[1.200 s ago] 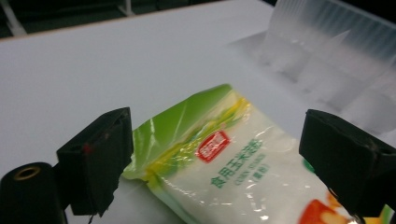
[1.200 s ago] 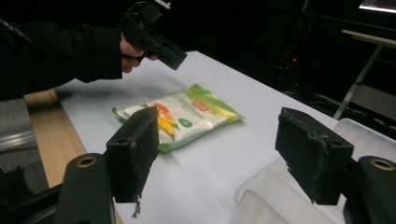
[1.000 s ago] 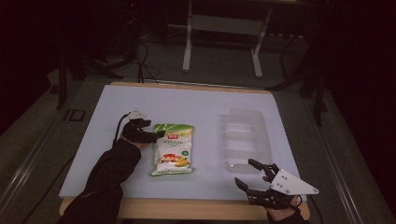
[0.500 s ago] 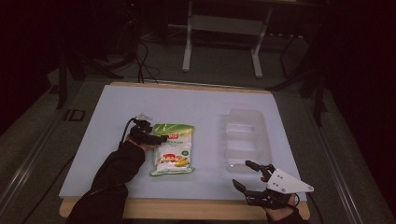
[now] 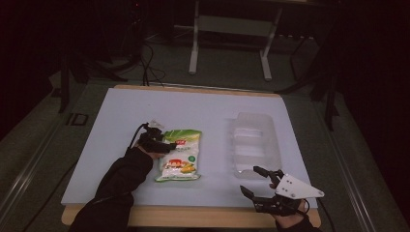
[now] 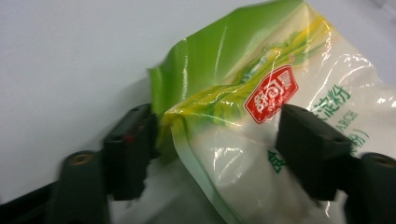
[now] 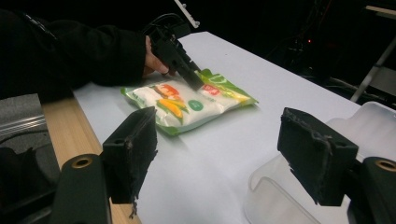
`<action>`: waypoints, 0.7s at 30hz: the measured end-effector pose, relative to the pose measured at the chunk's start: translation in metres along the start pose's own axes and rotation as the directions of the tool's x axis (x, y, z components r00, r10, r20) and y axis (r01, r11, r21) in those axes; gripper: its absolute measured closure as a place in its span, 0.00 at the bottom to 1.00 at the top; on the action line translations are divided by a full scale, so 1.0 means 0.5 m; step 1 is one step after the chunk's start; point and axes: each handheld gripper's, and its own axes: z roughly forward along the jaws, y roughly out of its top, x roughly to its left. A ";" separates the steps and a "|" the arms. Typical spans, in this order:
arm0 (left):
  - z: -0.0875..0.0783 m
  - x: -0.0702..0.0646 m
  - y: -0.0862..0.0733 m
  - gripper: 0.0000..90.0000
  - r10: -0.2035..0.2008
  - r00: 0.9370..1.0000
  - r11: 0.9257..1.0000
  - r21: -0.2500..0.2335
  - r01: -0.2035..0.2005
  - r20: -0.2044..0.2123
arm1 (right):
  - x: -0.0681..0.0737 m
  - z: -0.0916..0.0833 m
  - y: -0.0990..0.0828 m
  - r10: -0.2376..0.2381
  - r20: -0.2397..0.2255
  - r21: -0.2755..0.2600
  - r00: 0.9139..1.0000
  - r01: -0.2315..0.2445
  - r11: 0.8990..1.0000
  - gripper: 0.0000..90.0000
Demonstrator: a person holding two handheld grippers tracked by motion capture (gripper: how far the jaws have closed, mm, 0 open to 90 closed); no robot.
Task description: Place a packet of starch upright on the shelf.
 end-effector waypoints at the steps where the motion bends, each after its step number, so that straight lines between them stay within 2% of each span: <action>1: 0.003 -0.023 0.004 0.71 0.088 0.996 0.996 0.031 -0.088 -0.024 | 0.001 -0.001 0.001 -0.005 0.001 -0.001 1.000 0.005 1.000 0.38; 2: 0.003 -0.023 0.004 0.77 0.088 0.996 0.996 0.031 -0.088 -0.024 | 0.001 -0.001 0.001 -0.005 0.001 -0.001 1.000 0.005 1.000 0.38; 3: 0.004 -0.033 0.007 0.77 0.126 0.991 0.991 0.045 -0.124 -0.038 | 0.001 -0.002 0.001 -0.007 -0.001 -0.001 1.000 0.007 1.000 0.40; 4: 0.005 -0.042 0.012 0.85 0.148 0.988 0.987 0.064 -0.144 -0.053 | 0.001 -0.003 0.002 -0.007 -0.016 -0.004 1.000 0.007 1.000 0.47; 6: 0.005 -0.050 0.015 0.86 0.180 0.981 0.982 0.074 -0.174 -0.075 | 0.001 -0.004 0.002 -0.007 -0.022 -0.006 1.000 0.007 1.000 0.49; 7: 0.005 -0.051 0.015 0.88 0.184 0.980 0.981 0.073 -0.178 -0.079 | -0.002 -0.003 0.003 0.001 -0.051 0.001 0.999 -0.001 1.000 0.53; 9: 0.003 -0.050 0.015 0.89 0.170 0.982 0.984 0.063 -0.166 -0.079 | -0.006 -0.002 0.004 0.021 -0.074 0.006 0.997 -0.020 1.000 0.53; 11: 0.001 -0.052 0.016 0.89 0.179 0.980 0.983 0.059 -0.175 -0.085 | -0.008 -0.002 0.003 0.039 -0.069 0.007 0.997 -0.038 0.999 0.51; 14: -0.007 -0.053 0.019 0.90 0.178 0.980 0.984 0.044 -0.175 -0.083 | -0.011 -0.004 0.003 0.047 -0.052 0.006 0.998 -0.046 0.999 0.45; 18: -0.024 -0.056 0.026 0.90 0.167 0.983 0.986 -0.004 -0.168 -0.076 | -0.010 -0.003 0.002 0.057 -0.020 0.011 0.998 -0.057 0.998 0.34; 21: -0.042 -0.061 0.033 0.91 0.159 0.985 0.986 -0.044 -0.162 -0.065 | -0.012 -0.002 0.002 0.056 -0.009 0.016 0.998 -0.055 0.998 0.32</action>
